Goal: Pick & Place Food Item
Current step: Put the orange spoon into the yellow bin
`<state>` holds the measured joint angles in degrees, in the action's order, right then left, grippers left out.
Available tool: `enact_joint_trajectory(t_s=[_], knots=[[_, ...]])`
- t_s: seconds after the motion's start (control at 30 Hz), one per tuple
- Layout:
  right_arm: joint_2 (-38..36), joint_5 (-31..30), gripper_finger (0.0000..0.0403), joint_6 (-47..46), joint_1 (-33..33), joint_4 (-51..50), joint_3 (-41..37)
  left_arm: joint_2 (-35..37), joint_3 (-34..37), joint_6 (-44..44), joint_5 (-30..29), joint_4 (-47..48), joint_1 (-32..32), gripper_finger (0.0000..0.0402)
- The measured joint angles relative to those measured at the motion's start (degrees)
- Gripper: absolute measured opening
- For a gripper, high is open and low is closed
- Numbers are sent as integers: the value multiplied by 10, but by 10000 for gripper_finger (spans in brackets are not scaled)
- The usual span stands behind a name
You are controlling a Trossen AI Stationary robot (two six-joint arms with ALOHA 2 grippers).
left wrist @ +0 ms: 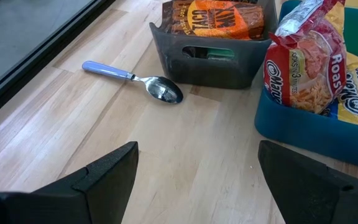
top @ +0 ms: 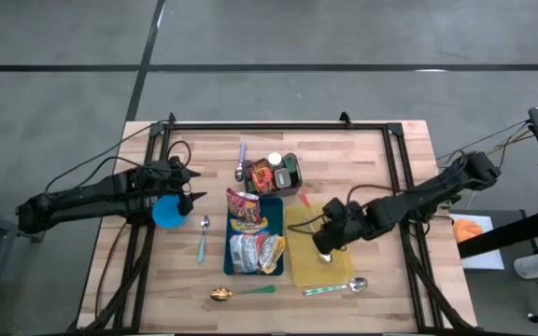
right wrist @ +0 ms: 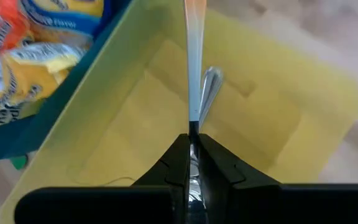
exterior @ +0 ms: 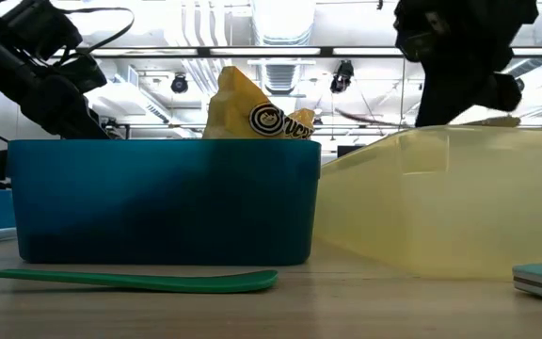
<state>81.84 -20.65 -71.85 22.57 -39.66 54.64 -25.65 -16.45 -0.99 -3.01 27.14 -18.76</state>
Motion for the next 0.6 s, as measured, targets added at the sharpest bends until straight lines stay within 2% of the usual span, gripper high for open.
enact_joint_trajectory(t_s=[0.27, 0.4, 0.6], knots=[[87, 35, 19, -112, 27, 15, 18, 0, 0, 0, 0, 0, 0, 336], [123, 69, 19, -132, 27, 16, 25, 0, 0, 0, 0, 0, 0, 336], [154, 70, 19, -159, 27, 13, 24, 0, 0, 0, 0, 0, 0, 336]])
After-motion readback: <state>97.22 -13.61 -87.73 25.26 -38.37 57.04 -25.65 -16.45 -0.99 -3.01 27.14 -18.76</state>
